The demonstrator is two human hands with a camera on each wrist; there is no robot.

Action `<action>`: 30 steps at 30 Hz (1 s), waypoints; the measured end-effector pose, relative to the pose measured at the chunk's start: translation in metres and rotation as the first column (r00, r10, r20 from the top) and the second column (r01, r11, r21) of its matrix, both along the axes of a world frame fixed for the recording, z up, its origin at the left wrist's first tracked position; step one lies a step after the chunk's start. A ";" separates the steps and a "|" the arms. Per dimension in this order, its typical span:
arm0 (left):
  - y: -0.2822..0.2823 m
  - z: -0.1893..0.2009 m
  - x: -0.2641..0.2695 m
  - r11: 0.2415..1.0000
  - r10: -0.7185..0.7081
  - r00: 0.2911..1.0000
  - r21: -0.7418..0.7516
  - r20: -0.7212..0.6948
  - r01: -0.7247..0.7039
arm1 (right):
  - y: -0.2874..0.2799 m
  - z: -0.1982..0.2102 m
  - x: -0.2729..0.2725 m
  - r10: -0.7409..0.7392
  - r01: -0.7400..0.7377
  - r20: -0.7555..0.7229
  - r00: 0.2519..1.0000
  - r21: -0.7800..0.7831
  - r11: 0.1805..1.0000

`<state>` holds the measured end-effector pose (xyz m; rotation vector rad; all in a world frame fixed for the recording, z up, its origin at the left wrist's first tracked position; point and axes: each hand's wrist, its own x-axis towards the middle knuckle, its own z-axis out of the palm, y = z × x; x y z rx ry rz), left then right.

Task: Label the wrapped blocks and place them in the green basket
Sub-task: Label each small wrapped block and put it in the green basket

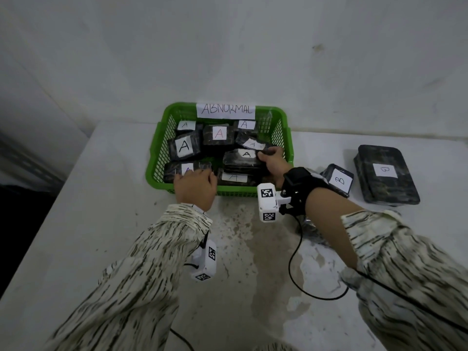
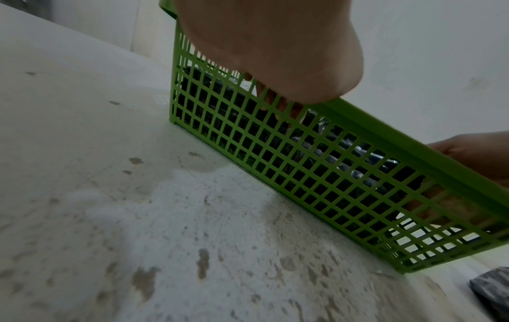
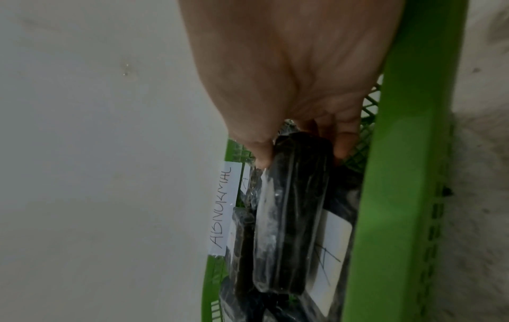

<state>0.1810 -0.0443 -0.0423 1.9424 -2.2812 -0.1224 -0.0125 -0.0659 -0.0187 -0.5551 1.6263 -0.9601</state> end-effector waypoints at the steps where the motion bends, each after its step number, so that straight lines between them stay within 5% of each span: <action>1: 0.000 0.000 0.000 1.000 0.004 1.000 -0.011 -0.006 -0.004 | 0.000 -0.002 -0.001 0.014 -0.015 -0.035 0.999 -0.009 1.000; 5: 0.000 -0.001 0.000 1.000 0.012 1.000 -0.004 0.008 -0.012 | 0.000 -0.006 -0.002 0.013 -0.015 -0.043 0.999 -0.033 0.999; 9: 0.000 -0.003 0.000 0.999 0.008 1.000 -0.049 -0.013 -0.009 | -0.002 -0.006 -0.004 -0.049 0.051 0.117 0.992 -0.007 0.999; 16: -0.003 -0.008 0.005 0.996 -0.034 0.998 -0.080 -0.061 0.029 | 0.004 0.006 -0.015 0.095 -0.100 0.143 0.985 0.032 0.994; 26: -0.004 0.000 0.004 1.000 -0.019 0.999 -0.011 -0.039 0.018 | -0.006 -0.008 -0.004 -0.118 0.142 0.260 0.958 -0.076 0.987; 30: -0.004 0.001 0.005 1.000 -0.026 1.000 0.012 -0.002 0.026 | -0.005 -0.008 -0.005 -0.014 0.040 0.190 0.982 -0.130 0.991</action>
